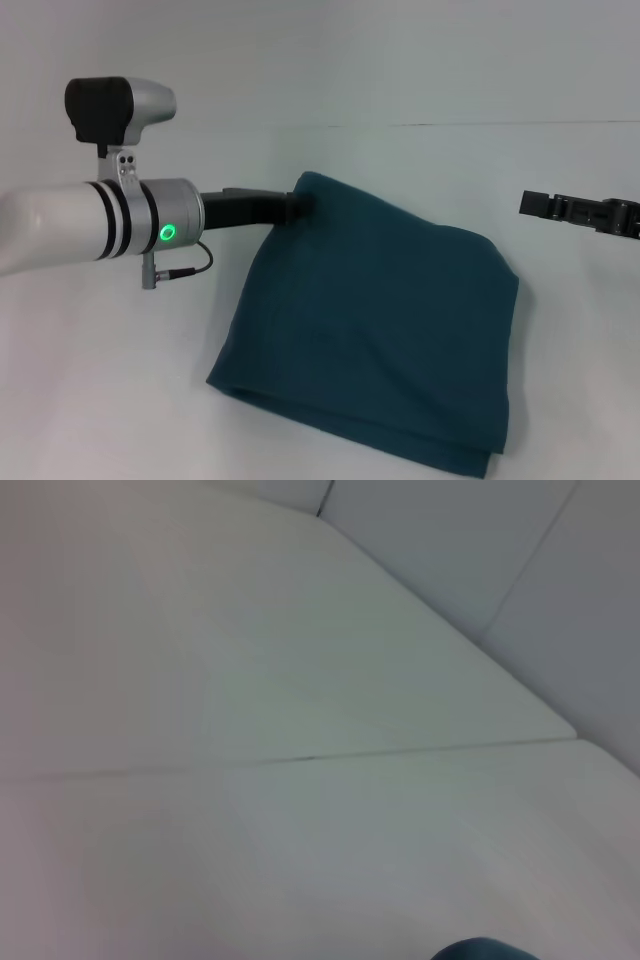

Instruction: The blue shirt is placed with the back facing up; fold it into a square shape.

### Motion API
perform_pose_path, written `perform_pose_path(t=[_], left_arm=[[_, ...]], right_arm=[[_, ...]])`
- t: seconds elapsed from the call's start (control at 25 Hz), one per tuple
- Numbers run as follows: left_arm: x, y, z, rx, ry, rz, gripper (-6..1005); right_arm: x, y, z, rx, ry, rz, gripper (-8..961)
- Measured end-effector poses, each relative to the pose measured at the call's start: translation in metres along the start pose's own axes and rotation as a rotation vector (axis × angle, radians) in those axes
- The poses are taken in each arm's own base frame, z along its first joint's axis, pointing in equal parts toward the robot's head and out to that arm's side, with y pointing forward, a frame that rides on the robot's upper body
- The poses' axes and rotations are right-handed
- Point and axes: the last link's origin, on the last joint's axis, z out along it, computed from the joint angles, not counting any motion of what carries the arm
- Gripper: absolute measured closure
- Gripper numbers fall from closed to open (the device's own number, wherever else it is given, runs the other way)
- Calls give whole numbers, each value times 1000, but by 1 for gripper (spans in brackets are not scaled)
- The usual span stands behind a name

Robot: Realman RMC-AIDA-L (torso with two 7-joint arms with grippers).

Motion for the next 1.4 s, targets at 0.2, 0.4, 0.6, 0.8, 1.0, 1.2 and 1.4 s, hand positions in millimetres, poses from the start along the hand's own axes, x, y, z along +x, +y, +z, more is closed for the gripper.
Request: perform_pose_path(t=[0.2,0.4,0.6,0.8,1.0,1.2,1.4], left_arm=[[8,-3,-2,12,41,-32,915],[14,-11,-5,47,89,-76,913],[15,-21,-6,99,123,-116,912],[14,-31,-10,158,153,-154,911],[10,-43,-19,185,203,-230,909],[2,-49,-26,187,217,-288,908],[-5,-49,-32,149,218,-335,907]], right_arm=[[1,1,-1,-5,-1,3,27],[2,0,-2,-4,-1,6,27],[2,0,-2,-4,-1,5,28],[0,1,0,-9,2,0,28],[-1,2,1,-11,3,-3,28],[-4,3,2,-13,3,-8,28],[-7,3,3,-16,8,-12,28]])
